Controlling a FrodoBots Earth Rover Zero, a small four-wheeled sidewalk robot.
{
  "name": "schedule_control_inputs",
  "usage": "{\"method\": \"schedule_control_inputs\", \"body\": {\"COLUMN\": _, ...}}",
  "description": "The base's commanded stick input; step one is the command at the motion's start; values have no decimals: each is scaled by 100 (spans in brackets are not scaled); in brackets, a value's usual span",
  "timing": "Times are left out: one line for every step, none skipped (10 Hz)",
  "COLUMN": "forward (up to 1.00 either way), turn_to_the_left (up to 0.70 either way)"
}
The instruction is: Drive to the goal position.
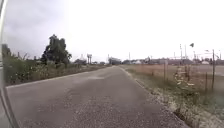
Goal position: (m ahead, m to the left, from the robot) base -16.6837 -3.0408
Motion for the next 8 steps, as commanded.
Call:
{"method": "schedule_control_inputs", "body": {"forward": 8, "turn_to_the_left": 0}}
{"method": "schedule_control_inputs", "body": {"forward": 8, "turn_to_the_left": 0}}
{"method": "schedule_control_inputs", "body": {"forward": 8, "turn_to_the_left": 0}}
{"method": "schedule_control_inputs", "body": {"forward": 8, "turn_to_the_left": 0}}
{"method": "schedule_control_inputs", "body": {"forward": 8, "turn_to_the_left": 0}}
{"method": "schedule_control_inputs", "body": {"forward": 8, "turn_to_the_left": 0}}
{"method": "schedule_control_inputs", "body": {"forward": 7, "turn_to_the_left": 0}}
{"method": "schedule_control_inputs", "body": {"forward": 8, "turn_to_the_left": 0}}
